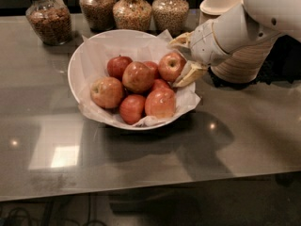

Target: Pick apple from white bowl

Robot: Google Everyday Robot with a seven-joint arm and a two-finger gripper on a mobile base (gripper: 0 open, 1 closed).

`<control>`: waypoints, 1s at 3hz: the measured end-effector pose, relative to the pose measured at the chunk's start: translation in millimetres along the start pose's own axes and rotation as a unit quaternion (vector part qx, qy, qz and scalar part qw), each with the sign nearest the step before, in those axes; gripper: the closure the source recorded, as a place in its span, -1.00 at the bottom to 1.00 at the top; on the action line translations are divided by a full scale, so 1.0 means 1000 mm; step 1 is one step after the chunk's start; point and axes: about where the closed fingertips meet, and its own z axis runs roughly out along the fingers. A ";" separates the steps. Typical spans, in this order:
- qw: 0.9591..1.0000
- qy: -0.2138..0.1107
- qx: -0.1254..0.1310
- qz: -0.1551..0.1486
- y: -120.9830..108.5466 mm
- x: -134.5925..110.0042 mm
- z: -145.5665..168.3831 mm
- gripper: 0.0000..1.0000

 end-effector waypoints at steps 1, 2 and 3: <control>1.000 0.000 0.000 0.000 0.000 0.000 0.000 0.20; 1.000 0.000 0.000 0.000 0.000 0.000 0.000 0.67; 1.000 0.000 0.000 0.000 0.000 0.000 0.000 1.00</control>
Offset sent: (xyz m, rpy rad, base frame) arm 0.0000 0.0000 0.0000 0.0000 0.0000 0.0001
